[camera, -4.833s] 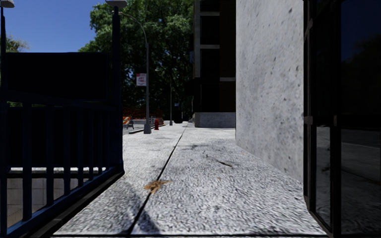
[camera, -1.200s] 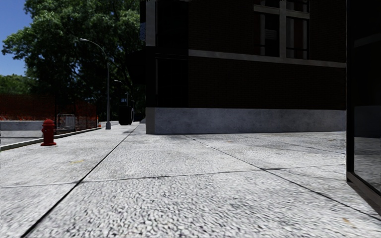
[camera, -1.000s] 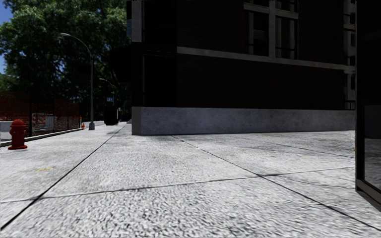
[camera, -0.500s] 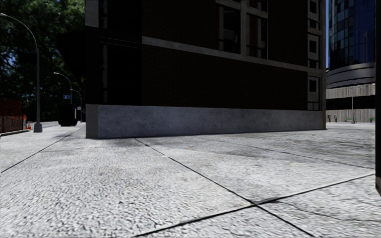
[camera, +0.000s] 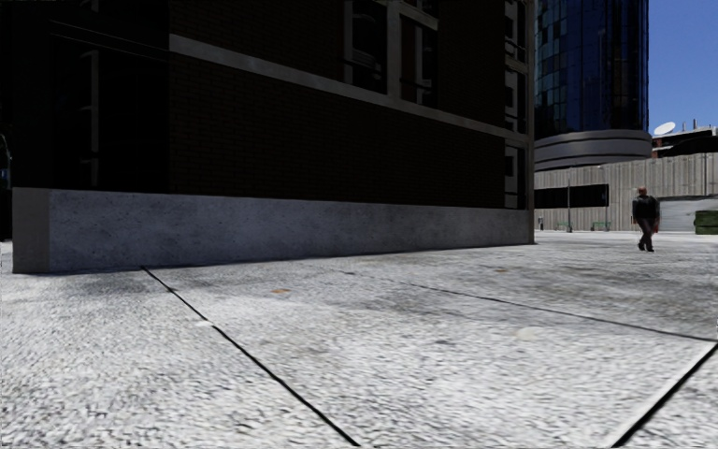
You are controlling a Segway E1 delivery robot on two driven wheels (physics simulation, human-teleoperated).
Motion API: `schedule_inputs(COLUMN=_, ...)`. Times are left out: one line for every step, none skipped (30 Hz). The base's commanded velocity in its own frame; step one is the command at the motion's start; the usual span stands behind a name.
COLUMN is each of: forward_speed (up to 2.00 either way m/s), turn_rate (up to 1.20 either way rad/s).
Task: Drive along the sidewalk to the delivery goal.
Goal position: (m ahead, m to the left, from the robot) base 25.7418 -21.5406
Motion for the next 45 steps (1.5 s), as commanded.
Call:
schedule_inputs(forward_speed=2.0, turn_rate=-0.49)
schedule_inputs(forward_speed=2.0, turn_rate=-0.49)
schedule_inputs(forward_speed=2.0, turn_rate=-0.49)
schedule_inputs(forward_speed=2.0, turn_rate=-0.49)
schedule_inputs(forward_speed=2.0, turn_rate=-0.49)
schedule_inputs(forward_speed=2.0, turn_rate=-0.49)
schedule_inputs(forward_speed=2.0, turn_rate=-0.49)
schedule_inputs(forward_speed=2.0, turn_rate=-0.49)
schedule_inputs(forward_speed=2.0, turn_rate=-0.49)
schedule_inputs(forward_speed=2.0, turn_rate=-0.49)
schedule_inputs(forward_speed=2.0, turn_rate=-0.49)
schedule_inputs(forward_speed=2.0, turn_rate=-0.49)
schedule_inputs(forward_speed=2.0, turn_rate=-0.49)
schedule_inputs(forward_speed=2.0, turn_rate=-0.49)
schedule_inputs(forward_speed=2.0, turn_rate=-0.49)
schedule_inputs(forward_speed=2.0, turn_rate=-0.49)
schedule_inputs(forward_speed=2.0, turn_rate=-0.49)
schedule_inputs(forward_speed=2.0, turn_rate=-0.49)
schedule_inputs(forward_speed=2.0, turn_rate=-0.49)
schedule_inputs(forward_speed=2.0, turn_rate=-0.49)
schedule_inputs(forward_speed=2.0, turn_rate=-0.49)
schedule_inputs(forward_speed=2.0, turn_rate=-0.49)
schedule_inputs(forward_speed=2.0, turn_rate=-0.49)
schedule_inputs(forward_speed=2.0, turn_rate=-0.49)
schedule_inputs(forward_speed=2.0, turn_rate=-0.49)
schedule_inputs(forward_speed=2.0, turn_rate=-0.49)
schedule_inputs(forward_speed=2.0, turn_rate=-0.49)
schedule_inputs(forward_speed=2.0, turn_rate=-0.49)
schedule_inputs(forward_speed=2.0, turn_rate=-0.49)
schedule_inputs(forward_speed=2.0, turn_rate=-0.49)
schedule_inputs(forward_speed=2.0, turn_rate=-0.49)
schedule_inputs(forward_speed=2.0, turn_rate=-0.49)
schedule_inputs(forward_speed=2.0, turn_rate=-0.49)
schedule_inputs(forward_speed=2.0, turn_rate=-0.49)
schedule_inputs(forward_speed=2.0, turn_rate=-0.49)
schedule_inputs(forward_speed=2.0, turn_rate=-0.49)
schedule_inputs(forward_speed=2.0, turn_rate=-0.49)
schedule_inputs(forward_speed=2.0, turn_rate=-0.49)
schedule_inputs(forward_speed=2.0, turn_rate=-0.49)
schedule_inputs(forward_speed=2.0, turn_rate=-0.49)
schedule_inputs(forward_speed=2.0, turn_rate=-0.49)
schedule_inputs(forward_speed=2.0, turn_rate=-0.46)
schedule_inputs(forward_speed=2.0, turn_rate=0.0)
schedule_inputs(forward_speed=2.0, turn_rate=0.0)
schedule_inputs(forward_speed=2.0, turn_rate=0.0)
